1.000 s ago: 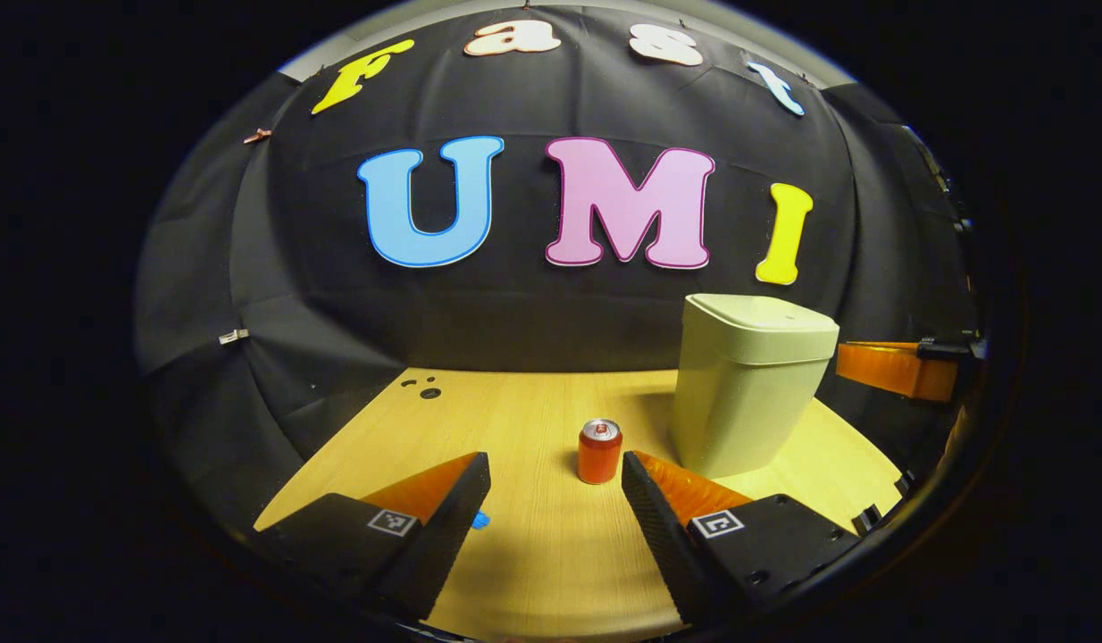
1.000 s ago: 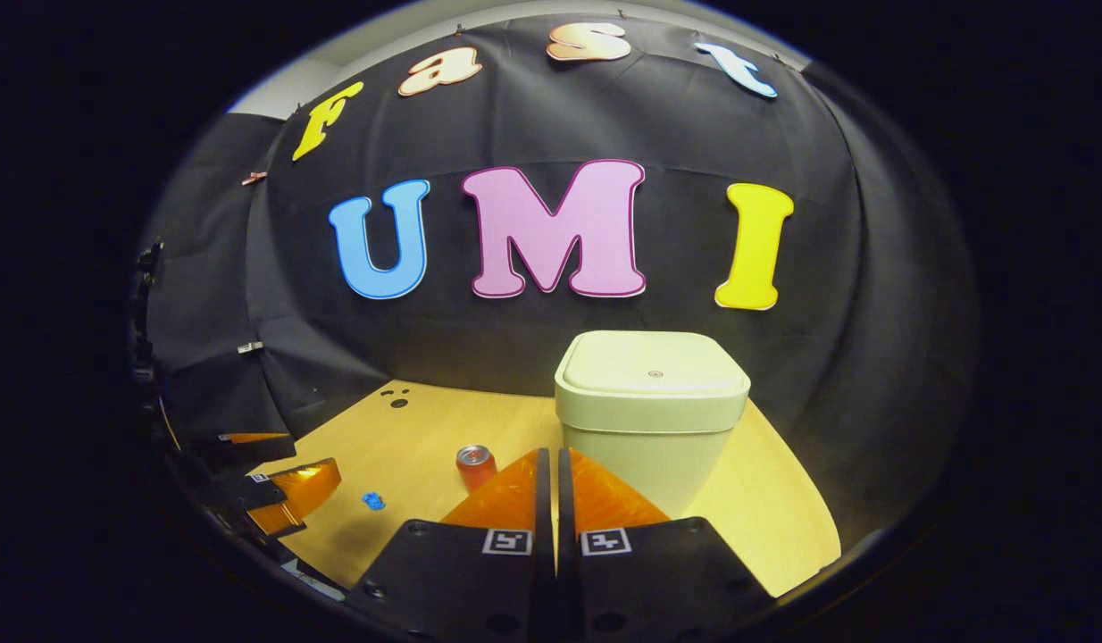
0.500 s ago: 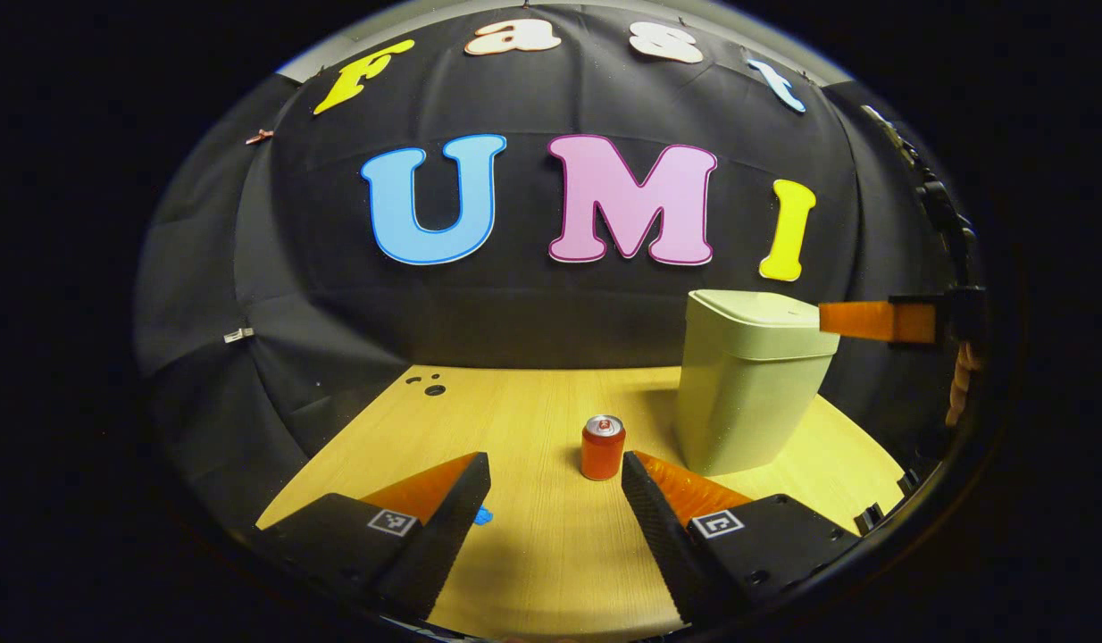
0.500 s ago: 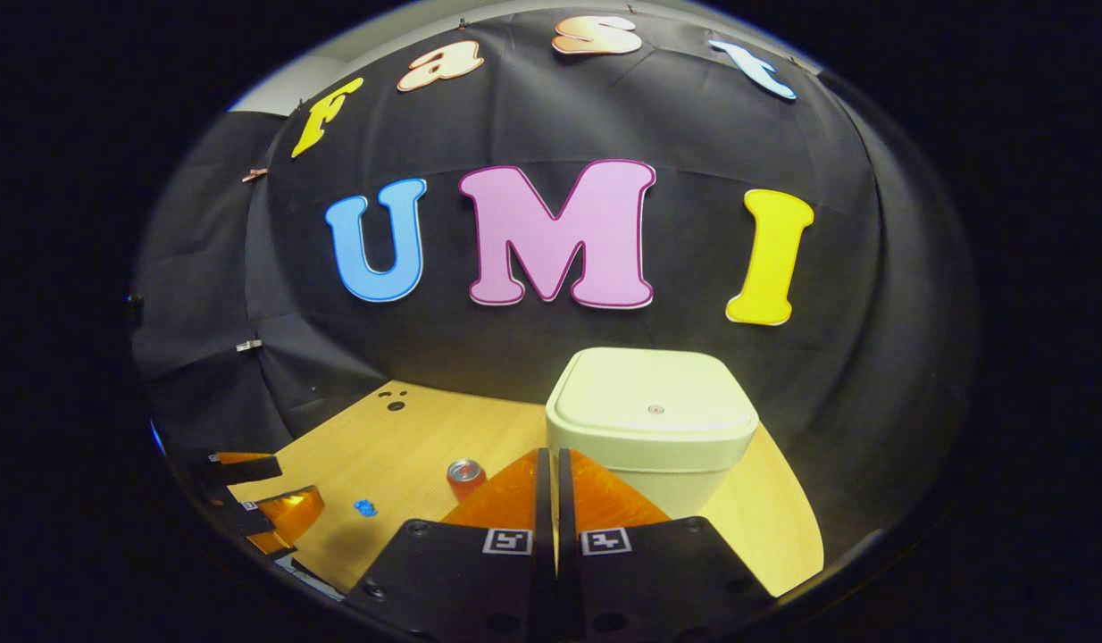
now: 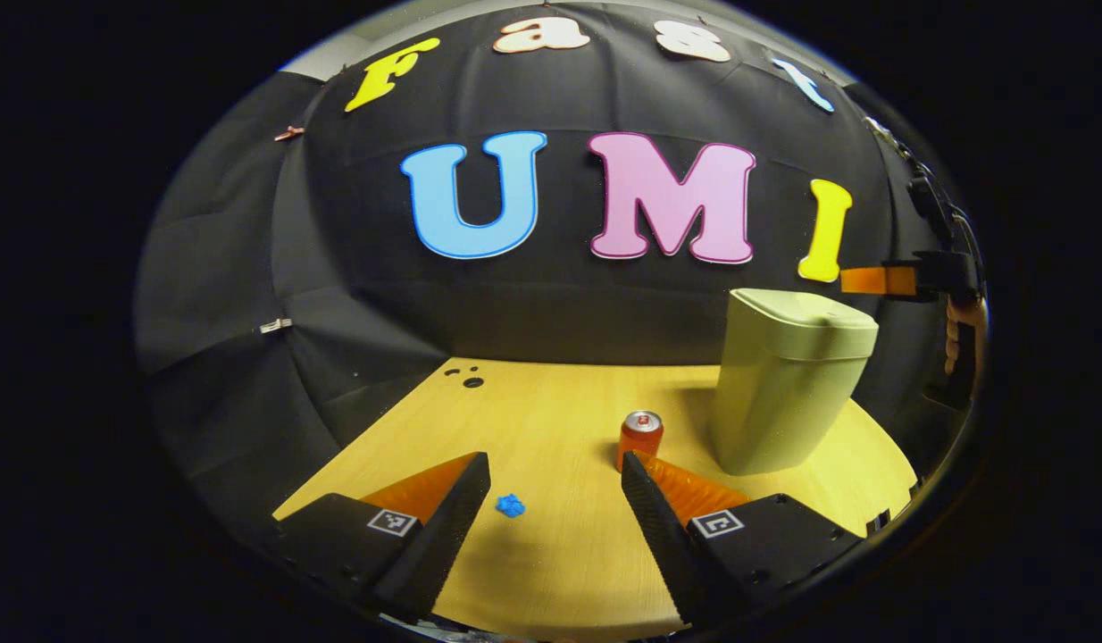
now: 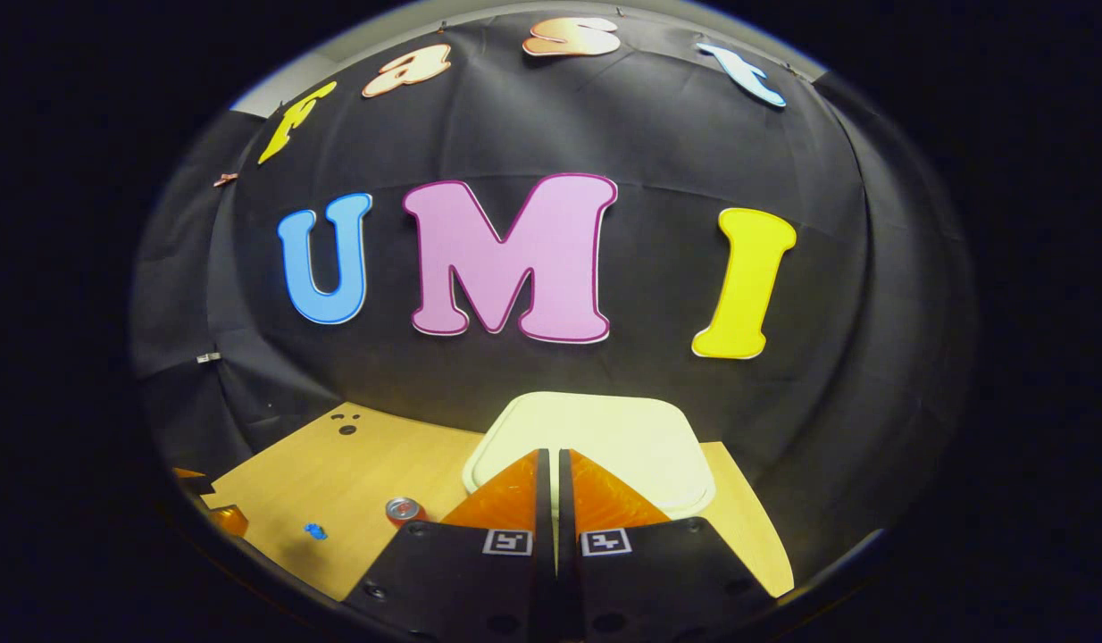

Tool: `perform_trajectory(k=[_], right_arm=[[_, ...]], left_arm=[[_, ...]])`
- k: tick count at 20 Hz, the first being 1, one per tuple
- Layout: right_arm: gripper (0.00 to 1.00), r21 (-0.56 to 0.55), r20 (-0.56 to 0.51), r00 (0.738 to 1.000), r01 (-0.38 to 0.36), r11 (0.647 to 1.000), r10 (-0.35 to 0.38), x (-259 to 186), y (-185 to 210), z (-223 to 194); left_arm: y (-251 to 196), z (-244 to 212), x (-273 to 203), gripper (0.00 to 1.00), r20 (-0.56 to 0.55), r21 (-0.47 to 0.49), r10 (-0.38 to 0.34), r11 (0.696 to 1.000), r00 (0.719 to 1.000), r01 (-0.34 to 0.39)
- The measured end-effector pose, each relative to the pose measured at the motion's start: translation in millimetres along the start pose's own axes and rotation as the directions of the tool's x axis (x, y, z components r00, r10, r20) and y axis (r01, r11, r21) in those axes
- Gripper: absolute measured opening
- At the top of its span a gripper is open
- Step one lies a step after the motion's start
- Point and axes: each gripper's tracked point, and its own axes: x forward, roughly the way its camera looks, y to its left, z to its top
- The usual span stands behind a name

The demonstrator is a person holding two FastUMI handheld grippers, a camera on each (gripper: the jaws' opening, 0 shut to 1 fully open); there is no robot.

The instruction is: Press the lid of the desktop garbage bin to open it, pick up the crumpled paper on the desktop and throw it into the bin, then pick up the pop can on the desktop and drop it into the bin, and finally close the garbage bin lid.

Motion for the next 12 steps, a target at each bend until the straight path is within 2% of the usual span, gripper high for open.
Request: perform_trajectory(k=[5,8,12], right_arm=[[0.05,-0.018,-0.038,0.999,0.014,1.0,-0.015,24,-14,-16],[0.05,-0.01,-0.085,0.996,-0.017,1.0,0.016,33,-11,-33],[0.06,-0.063,-0.049,0.998,-0.036,0.997,0.033,32,-13,-32]], left_arm=[[13,-4,-9,0.96,-0.015,-0.017,0.099,0.995,0.995,-0.099],[12,-9,-14,0.96,-0.035,-0.022,0.143,0.989,0.989,-0.144],[2,-13,-17,0.96,-0.054,-0.022,0.179,0.983,0.982,-0.181]])
